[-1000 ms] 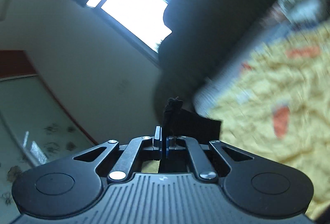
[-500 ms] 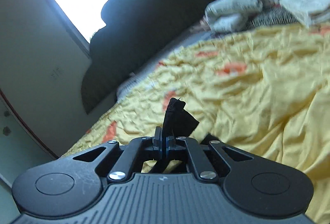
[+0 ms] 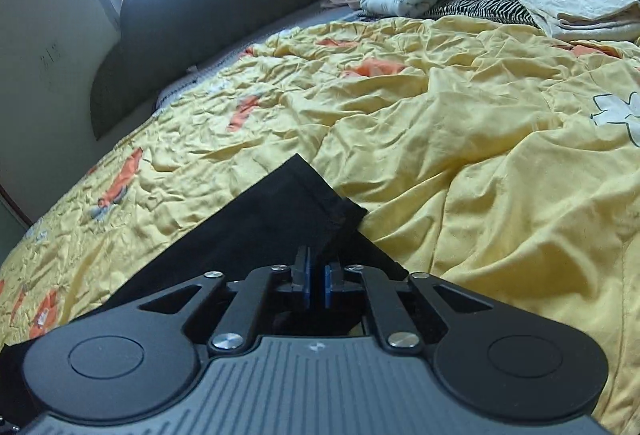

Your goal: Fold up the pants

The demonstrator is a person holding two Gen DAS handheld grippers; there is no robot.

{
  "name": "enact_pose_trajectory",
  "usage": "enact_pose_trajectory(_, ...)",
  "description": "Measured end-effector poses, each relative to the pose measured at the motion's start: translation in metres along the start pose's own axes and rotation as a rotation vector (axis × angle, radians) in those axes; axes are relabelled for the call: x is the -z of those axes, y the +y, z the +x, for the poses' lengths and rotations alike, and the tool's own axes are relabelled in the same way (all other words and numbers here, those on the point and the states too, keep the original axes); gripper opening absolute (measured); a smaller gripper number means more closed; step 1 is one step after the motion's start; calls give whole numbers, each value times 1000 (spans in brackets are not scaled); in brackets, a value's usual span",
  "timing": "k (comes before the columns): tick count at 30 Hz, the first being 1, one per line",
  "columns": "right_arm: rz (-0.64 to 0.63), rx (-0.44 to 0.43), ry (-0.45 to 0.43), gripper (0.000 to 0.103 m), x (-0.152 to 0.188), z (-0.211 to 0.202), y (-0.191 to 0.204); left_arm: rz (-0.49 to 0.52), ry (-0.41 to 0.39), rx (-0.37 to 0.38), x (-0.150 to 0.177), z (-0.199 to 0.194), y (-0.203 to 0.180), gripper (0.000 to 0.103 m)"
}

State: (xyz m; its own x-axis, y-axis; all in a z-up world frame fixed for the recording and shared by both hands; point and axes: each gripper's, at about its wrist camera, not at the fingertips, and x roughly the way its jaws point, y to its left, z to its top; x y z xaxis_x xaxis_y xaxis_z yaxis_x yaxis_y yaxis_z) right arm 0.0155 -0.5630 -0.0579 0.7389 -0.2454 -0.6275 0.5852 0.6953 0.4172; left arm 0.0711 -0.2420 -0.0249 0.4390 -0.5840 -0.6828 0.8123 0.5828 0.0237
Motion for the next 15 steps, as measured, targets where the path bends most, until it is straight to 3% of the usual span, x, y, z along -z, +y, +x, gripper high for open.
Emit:
enact_pose_trajectory(2, -8, 46, -15, 23, -1, -6, 1, -8, 7, 9, 1, 2, 1, 10)
enact_pose_trajectory(4, 2, 123, -61, 36, -2, -14, -1, 11, 14, 24, 1, -2, -2, 22)
enact_pose_trajectory(7, -30, 253, -204, 39, -3, -31, 8, 21, 12, 61, 1, -12, -4, 26)
enact_pose_trajectory(9, -104, 153, -218, 40, -2, -35, 25, 7, 0, 86, -2, -19, -2, 28)
enact_pose_trajectory(12, -201, -83, -73, 53, 7, -16, 52, -74, -37, 106, -10, -28, 7, 34)
enact_pose_trajectory(13, -208, -126, -35, 53, 11, -9, 59, -110, -49, 101, -13, -29, 12, 36)
enact_pose_trajectory(15, -193, -133, 9, 53, 16, 7, 64, -182, -68, 73, -15, -28, 23, 40)
